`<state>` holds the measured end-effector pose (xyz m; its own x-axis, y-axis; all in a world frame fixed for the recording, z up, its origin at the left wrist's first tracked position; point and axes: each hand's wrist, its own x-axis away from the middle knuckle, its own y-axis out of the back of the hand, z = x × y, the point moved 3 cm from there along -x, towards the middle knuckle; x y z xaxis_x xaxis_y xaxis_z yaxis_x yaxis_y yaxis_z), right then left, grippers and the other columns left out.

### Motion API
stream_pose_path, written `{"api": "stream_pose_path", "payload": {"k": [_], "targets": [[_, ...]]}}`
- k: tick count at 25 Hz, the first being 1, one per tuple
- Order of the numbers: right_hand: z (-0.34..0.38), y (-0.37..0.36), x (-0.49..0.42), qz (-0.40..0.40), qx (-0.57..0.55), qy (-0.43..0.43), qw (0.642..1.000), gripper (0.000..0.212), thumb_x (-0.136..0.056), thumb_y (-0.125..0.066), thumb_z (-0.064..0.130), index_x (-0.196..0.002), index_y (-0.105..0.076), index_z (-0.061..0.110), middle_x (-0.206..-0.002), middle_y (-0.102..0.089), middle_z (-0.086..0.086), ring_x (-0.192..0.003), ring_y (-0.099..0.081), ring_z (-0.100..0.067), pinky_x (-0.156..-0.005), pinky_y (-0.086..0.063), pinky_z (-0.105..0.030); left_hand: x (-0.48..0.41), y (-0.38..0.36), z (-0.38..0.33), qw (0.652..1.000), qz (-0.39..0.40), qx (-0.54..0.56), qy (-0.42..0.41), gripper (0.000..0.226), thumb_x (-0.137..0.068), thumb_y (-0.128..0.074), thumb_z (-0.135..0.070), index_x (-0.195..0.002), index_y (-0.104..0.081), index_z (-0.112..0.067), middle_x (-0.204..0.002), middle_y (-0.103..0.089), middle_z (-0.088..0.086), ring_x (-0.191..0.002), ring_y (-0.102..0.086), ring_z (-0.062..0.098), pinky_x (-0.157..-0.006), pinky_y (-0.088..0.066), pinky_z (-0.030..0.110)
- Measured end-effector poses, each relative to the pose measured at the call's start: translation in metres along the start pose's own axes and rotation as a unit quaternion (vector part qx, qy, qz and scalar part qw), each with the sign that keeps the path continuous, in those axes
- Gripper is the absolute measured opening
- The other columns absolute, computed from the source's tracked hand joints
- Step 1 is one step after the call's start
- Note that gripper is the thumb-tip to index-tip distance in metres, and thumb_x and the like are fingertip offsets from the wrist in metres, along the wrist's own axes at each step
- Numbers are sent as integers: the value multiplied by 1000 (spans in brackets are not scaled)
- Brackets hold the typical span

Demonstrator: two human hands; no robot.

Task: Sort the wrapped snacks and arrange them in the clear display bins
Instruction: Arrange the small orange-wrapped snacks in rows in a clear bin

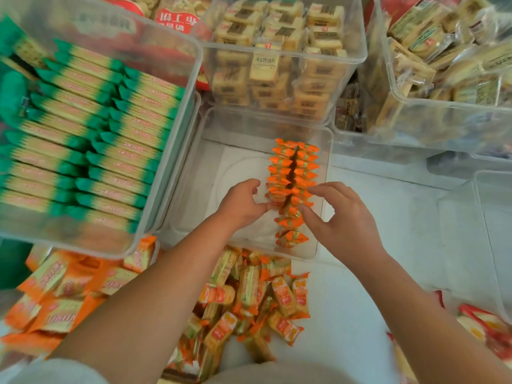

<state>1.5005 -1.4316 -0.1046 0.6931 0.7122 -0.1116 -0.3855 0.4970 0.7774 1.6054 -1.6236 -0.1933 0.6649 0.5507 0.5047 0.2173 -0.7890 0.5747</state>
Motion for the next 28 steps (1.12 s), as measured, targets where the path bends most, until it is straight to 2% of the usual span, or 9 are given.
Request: {"api": "stream_pose_path", "payload": {"k": [5, 9, 12, 15, 18, 20, 22, 25, 28], "targets": [[24, -10, 85, 64, -55, -49, 995, 13, -88, -76, 36, -100, -75, 30, -87, -65, 16, -79, -63, -8, -67, -54, -33, 99, 17, -2, 982, -141, 117, -47, 33, -87, -79, -24, -118, -70, -20, -87, -68, -10, -71, -61, 2, -78, -55, 22], [2, -52, 147, 182, -8, -172, 968, 18, -89, -70, 47, -103, -71, 34, -94, -64, 13, -87, -64, -12, -72, -52, -32, 184, -5, 31, 974, -172, 140, -38, 13, -93, -71, -22, -106, -73, -25, -77, -66, -13, -65, -58, -1, -67, -51, 18], [-20, -80, 171, 231, 14, -250, 940, 34, -94, -61, 56, -115, -67, 31, -111, -62, 8, -100, -64, -16, -79, -53, -36, 205, -35, 66, 992, -124, 21, -13, 12, -96, -66, -25, -104, -74, -24, -80, -68, -14, -71, -63, 3, -69, -56, 29], [-22, -94, 175, 229, 60, -265, 935, 41, -95, -55, 62, -121, -61, 31, -113, -58, 6, -106, -61, -21, -79, -56, -42, 195, -51, 74, 984, -88, -154, -4, 16, -97, -57, -37, -103, -65, -23, -85, -70, -5, -79, -69, 21, -62, -55, 35], [-22, -100, 171, 244, 81, -280, 925, 47, -95, -55, 59, -129, -56, 26, -117, -61, 1, -111, -59, -25, -81, -54, -41, 179, -61, 66, 972, -63, -228, -10, 42, -97, -55, -50, -127, -53, -20, -97, -72, 2, -92, -71, 28, -69, -56, 37], [-24, -103, 170, 274, 67, -285, 916, 47, -93, -59, 55, -129, -57, 25, -116, -63, -1, -107, -62, -25, -81, -55, -41, 175, -68, 64, 977, -53, -206, 12, 58, -95, -59, -53, -141, -45, -19, -104, -72, 3, -98, -71, 29, -72, -55, 37], [-27, -101, 169, 289, 32, -301, 908, 44, -87, -68, 48, -122, -61, 23, -115, -61, -3, -98, -65, -24, -79, -58, -41, 178, -69, 64, 987, -63, -144, 33, 64, -90, -66, -53, -142, -48, -21, -104, -72, 0, -97, -70, 24, -71, -53, 34], [-25, -79, 172, 239, -64, -352, 903, 25, -82, -73, 33, -102, -66, 19, -107, -62, -5, -81, -67, -22, -67, -57, -36, 196, -65, 65, 995, -93, -15, 13, 40, -83, -75, -51, -112, -64, -26, -95, -69, -8, -87, -68, 15, -68, -54, 32], [-14, -49, 180, 151, -206, -404, 878, 12, -88, -73, 14, -96, -64, 17, -104, -68, -2, -85, -71, -26, -77, -61, -42, 220, -58, 58, 990, -96, 97, 24, 31, -82, -78, -42, -90, -52, -27, -77, -64, -3, -61, -56, 9, -57, -47, 37]]}}
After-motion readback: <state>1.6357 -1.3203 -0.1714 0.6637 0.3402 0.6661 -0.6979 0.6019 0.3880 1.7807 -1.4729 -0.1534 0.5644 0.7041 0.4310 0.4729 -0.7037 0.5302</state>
